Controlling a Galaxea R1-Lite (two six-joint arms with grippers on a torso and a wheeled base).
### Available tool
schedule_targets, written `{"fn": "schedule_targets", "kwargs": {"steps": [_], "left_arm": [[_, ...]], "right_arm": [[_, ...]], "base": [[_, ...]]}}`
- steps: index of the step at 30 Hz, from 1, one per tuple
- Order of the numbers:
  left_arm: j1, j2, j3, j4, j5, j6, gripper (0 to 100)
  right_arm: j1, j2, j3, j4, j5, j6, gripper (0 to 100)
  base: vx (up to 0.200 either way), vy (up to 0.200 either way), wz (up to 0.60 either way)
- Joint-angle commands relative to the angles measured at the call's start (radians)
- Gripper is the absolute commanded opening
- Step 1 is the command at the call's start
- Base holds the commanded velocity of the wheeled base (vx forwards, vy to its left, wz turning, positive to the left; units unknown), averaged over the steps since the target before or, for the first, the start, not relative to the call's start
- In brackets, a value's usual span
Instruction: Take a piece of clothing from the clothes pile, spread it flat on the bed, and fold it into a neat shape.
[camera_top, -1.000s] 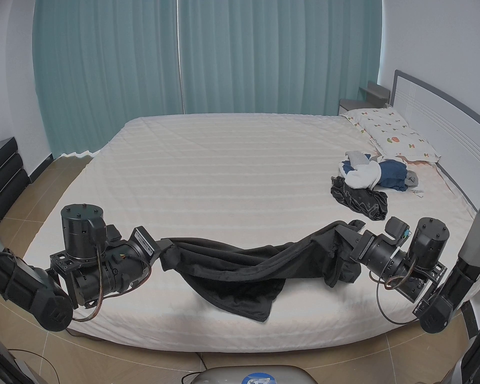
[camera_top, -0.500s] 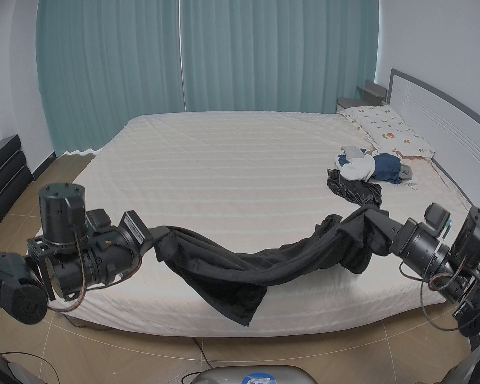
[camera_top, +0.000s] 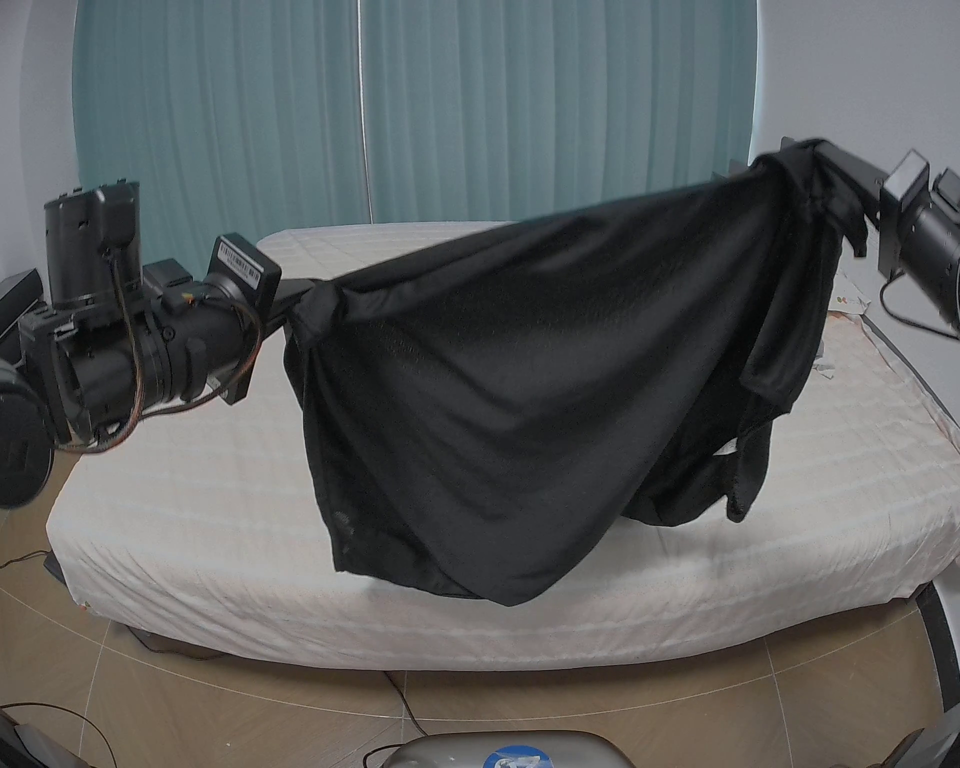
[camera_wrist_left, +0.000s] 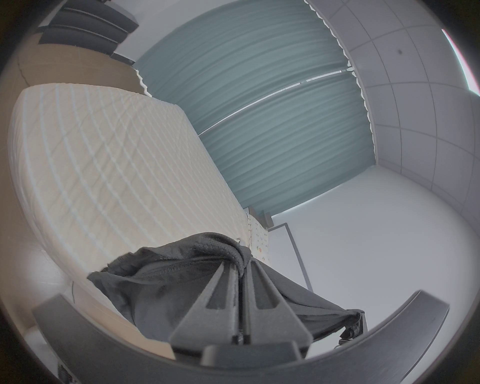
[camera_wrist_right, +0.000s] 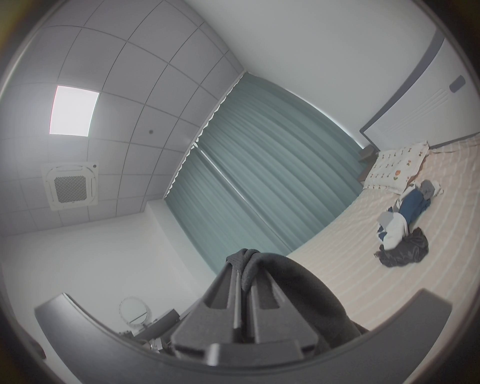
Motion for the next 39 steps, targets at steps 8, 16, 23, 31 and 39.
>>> {"fn": "schedule_targets", "kwargs": {"steps": [8,16,23,31,39], "left_arm": [[0.134,0.334,-0.384,0.181,-0.088,-0.129,0],[0.148,0.456,-0.439,0.178,-0.101,-0.127,0],[0.148,0.57,-0.495,0.177,-0.107,-0.124,0],[0.148,0.722,-0.622,0.18,-0.105,-0.118,0],[0.154,0.826,-0.669,0.175,-0.098,-0.116,0]], "right_arm": [[-0.153,0.428,-0.46,0.179,0.013,0.066,0],[-0.15,0.595,-0.466,-0.014,0.006,0.057,0],[-0.153,0.689,-0.465,-0.046,0.004,0.025,0],[-0.151,0.824,-0.449,-0.143,-0.074,-0.009,0],[-0.148,0.941,-0.46,-0.175,-0.091,-0.01,0]], "base": [[0.125,0.0,0.0],[0.2,0.0,0.0],[0.2,0.0,0.0],[0.1,0.0,0.0],[0.0,0.0,0.0]]}}
